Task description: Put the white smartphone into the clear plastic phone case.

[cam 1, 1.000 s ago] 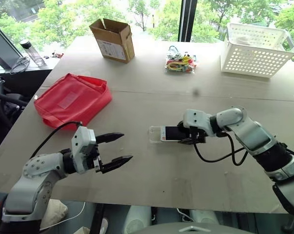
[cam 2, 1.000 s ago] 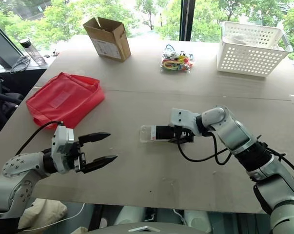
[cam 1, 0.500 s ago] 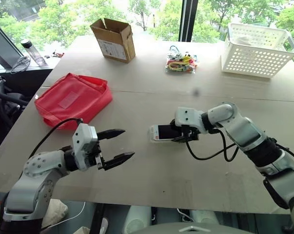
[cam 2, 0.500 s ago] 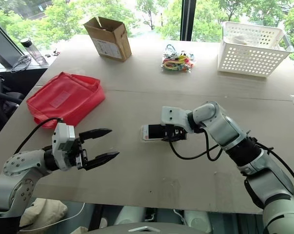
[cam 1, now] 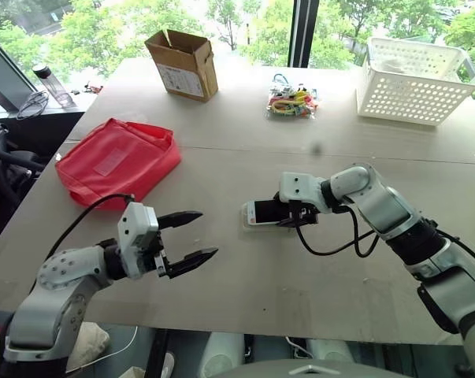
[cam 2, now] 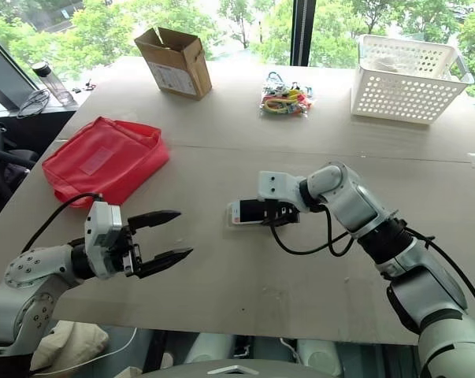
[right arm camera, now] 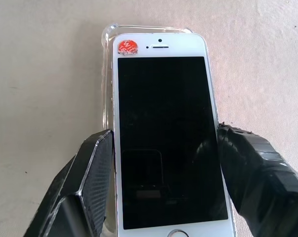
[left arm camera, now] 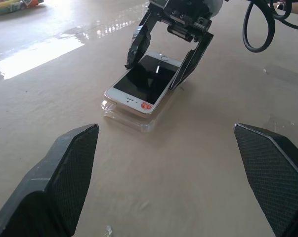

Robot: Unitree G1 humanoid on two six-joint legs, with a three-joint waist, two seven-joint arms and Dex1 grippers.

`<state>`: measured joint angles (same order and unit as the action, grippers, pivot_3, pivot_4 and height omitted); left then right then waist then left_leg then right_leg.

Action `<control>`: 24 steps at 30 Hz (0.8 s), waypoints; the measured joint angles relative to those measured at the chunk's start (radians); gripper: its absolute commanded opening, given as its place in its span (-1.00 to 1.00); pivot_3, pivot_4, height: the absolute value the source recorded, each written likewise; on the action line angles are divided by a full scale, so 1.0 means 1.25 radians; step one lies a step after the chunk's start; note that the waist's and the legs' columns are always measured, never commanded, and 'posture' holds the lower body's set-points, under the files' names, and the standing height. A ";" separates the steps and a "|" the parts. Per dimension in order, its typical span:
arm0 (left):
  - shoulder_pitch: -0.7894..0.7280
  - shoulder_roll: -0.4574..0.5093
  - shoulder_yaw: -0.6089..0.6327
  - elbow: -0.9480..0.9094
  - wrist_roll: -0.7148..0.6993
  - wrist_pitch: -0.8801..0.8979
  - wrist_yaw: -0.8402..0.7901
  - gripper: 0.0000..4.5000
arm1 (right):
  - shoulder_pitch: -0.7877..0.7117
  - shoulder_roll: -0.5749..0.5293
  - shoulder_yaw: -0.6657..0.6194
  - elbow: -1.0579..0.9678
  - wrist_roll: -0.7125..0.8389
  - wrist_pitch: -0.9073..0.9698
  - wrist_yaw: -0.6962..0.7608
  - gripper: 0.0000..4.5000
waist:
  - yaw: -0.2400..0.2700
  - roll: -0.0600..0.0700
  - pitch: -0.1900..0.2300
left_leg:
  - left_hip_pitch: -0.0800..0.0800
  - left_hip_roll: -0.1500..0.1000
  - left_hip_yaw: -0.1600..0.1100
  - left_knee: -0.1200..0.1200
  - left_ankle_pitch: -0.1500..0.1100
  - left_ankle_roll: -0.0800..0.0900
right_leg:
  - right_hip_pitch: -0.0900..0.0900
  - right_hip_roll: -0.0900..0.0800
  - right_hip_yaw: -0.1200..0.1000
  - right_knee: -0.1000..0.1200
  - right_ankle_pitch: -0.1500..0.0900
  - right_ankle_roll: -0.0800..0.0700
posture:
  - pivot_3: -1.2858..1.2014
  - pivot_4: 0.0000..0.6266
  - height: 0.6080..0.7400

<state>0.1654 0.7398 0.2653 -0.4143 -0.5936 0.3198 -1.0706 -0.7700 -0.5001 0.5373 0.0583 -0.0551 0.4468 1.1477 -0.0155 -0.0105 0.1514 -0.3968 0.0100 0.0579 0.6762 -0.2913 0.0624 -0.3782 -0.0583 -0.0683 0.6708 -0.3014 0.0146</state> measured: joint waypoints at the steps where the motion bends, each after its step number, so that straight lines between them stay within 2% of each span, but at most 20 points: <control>1: 0.001 0.000 0.000 -0.003 0.000 0.000 0.002 0.99 | 0.000 0.000 0.000 0.000 -0.001 -0.001 0.002 0.21 | 0.000 0.000 0.000 | 0.000 0.000 0.000 0.000 0.000 0.000 | 0.000 0.000 0.000 0.000 0.000 0.000 | 0.03 -0.52 1.00; 23: 0.008 0.000 0.001 -0.006 0.000 -0.001 0.001 0.99 | 0.001 -0.003 0.003 -0.051 -0.002 0.088 0.031 0.21 | 0.000 0.000 0.000 | 0.000 0.000 0.000 0.000 0.000 0.000 | 0.000 0.000 0.000 0.000 0.000 0.000 | 0.03 -0.52 1.00; 24: 0.010 0.000 0.001 -0.006 0.000 -0.001 0.001 0.99 | 0.001 -0.003 0.003 -0.051 -0.003 0.089 0.031 0.43 | 0.000 0.000 0.000 | 0.000 0.000 0.000 0.000 0.000 0.000 | 0.000 0.000 0.000 0.000 0.000 0.000 | 0.03 -0.52 1.00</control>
<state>0.1785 0.7401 0.2666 -0.4212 -0.5933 0.3185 -1.0696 -0.7690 -0.5033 0.5411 -0.0059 -0.0588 0.5584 1.1860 -0.0155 -0.0104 0.1514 -0.3968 0.0100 0.0578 0.6762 -0.2913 0.0624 -0.3782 -0.0584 -0.0683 0.6707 -0.3014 0.0145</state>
